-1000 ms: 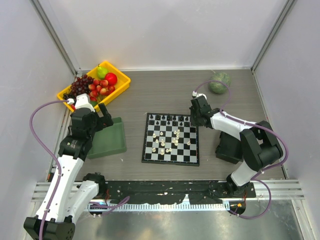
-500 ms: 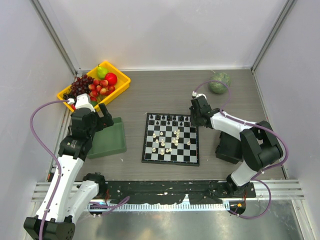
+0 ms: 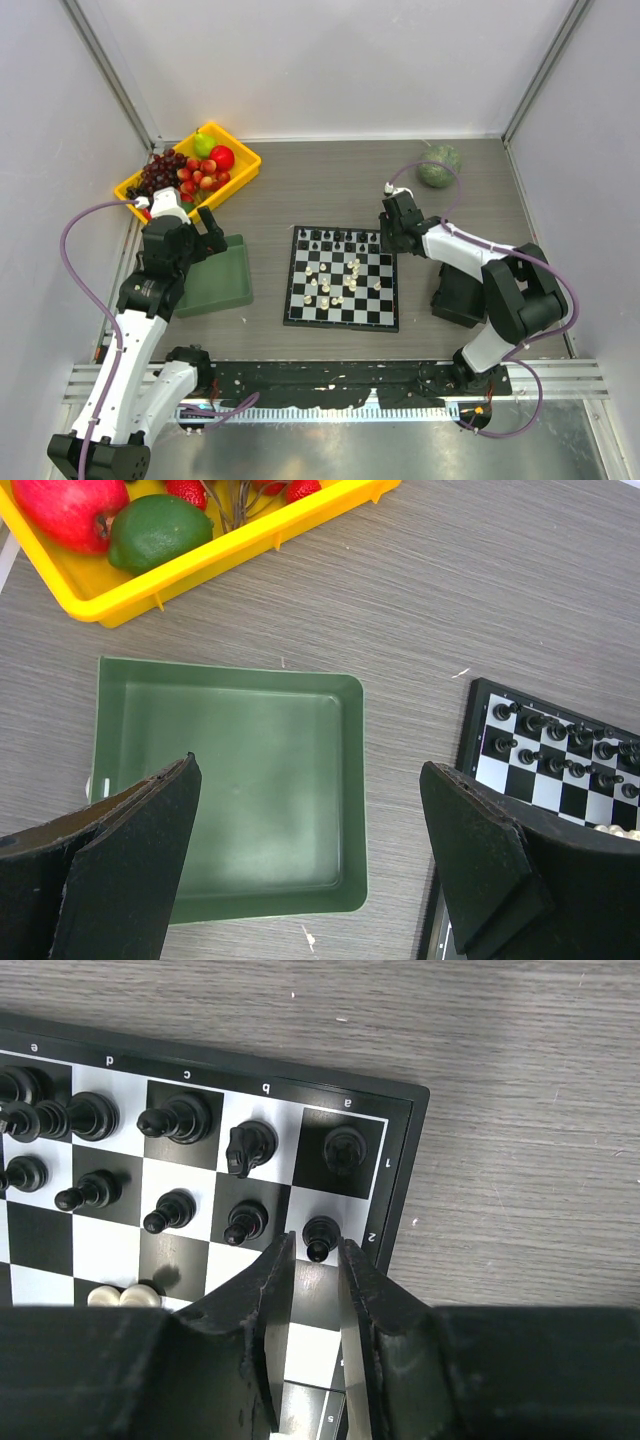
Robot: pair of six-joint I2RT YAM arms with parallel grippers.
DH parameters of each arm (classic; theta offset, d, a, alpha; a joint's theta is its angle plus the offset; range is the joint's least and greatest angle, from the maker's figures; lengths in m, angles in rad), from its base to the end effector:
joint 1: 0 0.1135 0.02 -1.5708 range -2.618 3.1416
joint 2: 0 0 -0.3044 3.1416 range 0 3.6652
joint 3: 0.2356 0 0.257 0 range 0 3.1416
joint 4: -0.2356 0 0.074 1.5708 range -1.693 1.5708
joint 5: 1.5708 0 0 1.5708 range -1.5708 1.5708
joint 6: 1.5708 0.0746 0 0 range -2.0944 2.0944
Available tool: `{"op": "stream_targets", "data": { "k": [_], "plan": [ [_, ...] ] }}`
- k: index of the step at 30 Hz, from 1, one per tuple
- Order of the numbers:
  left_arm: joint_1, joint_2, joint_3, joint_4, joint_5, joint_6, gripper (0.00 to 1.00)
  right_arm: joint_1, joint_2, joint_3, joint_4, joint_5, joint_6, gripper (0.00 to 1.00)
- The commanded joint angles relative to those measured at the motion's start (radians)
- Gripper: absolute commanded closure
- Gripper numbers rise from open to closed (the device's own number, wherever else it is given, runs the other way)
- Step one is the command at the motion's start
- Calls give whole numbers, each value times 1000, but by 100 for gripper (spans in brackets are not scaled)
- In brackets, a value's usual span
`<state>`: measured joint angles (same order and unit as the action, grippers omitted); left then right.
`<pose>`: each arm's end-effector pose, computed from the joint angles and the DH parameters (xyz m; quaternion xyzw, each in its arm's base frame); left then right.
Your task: Set up the chess pieces on the board
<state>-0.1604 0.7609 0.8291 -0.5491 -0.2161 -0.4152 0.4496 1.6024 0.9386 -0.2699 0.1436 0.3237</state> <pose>0.1753 -0.0122 0.3324 -0.1635 0.8362 -0.0579 0.5203 0.3211 0.1431 0.1922 -0.0372 0.9468 0.0547 0.3150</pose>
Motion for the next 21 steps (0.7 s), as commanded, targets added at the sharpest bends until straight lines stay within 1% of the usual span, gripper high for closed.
{"op": "stream_targets", "data": {
  "k": [1, 6, 10, 14, 15, 16, 17, 18, 19, 20, 21],
  "plan": [
    [9, -9, 7, 44, 3, 0, 1, -3, -56, 37, 8, -12, -3, 69],
    [9, -9, 5, 46, 3, 0, 1, -3, -107, 42, -20, -7, -9, 68],
    [7, -9, 8, 44, 3, 0, 1, -3, -200, 32, -46, -13, -17, 67],
    [9, -14, 8, 44, 4, -7, 1, -3, -324, 17, -55, -25, -31, 61],
    [10, -18, 10, 46, 7, -10, 1, -3, -366, 16, -57, -27, -32, 56],
    [10, -20, 13, 46, 7, -13, 1, -3, -381, 17, -54, -36, -31, 48],
    [10, -21, 19, 43, 11, -17, 1, -3, -413, 19, -48, -42, -32, 43],
    [10, -25, 27, 40, 15, -20, 1, -3, -427, 19, -43, -64, -32, 30],
    [10, -28, 33, 37, 20, -23, 1, -3, -444, 16, -28, -76, -28, 24],
    [10, -34, 39, 38, 26, -28, 1, -5, -450, 12, -17, -107, -22, 12],
    [10, -37, 45, 37, 27, -31, 1, -5, -453, 6, 4, -119, 0, 7]
  ]
}}
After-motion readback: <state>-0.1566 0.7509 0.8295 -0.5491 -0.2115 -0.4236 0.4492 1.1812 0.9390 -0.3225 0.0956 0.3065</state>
